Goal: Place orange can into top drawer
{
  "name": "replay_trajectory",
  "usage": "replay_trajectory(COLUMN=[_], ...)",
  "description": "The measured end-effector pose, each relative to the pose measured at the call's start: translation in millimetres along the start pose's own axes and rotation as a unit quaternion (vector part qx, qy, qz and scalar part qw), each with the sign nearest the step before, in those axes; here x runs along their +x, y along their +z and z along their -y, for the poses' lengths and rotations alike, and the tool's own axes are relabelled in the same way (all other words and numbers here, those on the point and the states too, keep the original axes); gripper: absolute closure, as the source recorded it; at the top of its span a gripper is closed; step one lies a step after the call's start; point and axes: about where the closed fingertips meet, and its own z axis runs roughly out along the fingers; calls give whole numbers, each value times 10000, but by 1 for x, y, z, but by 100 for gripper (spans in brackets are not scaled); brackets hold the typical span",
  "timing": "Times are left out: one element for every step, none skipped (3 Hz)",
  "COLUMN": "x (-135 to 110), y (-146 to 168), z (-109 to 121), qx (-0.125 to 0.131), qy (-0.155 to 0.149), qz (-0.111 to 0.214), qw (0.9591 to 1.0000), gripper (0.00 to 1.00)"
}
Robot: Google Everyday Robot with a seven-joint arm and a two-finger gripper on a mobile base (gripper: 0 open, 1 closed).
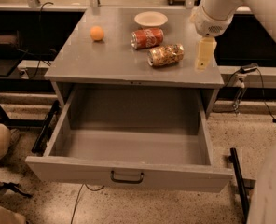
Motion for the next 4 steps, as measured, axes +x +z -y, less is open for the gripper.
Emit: replay_trajectory(x=[-3, -20, -34, -48], y=[26, 51, 63, 74], z=[10, 18, 20, 19], qx=[-74, -199, -295, -436], qy=[-24, -182, -321, -463], qz=[59, 266, 448, 617], qw=[10000, 9993, 9980, 9961], gripper=[0, 0, 0, 0])
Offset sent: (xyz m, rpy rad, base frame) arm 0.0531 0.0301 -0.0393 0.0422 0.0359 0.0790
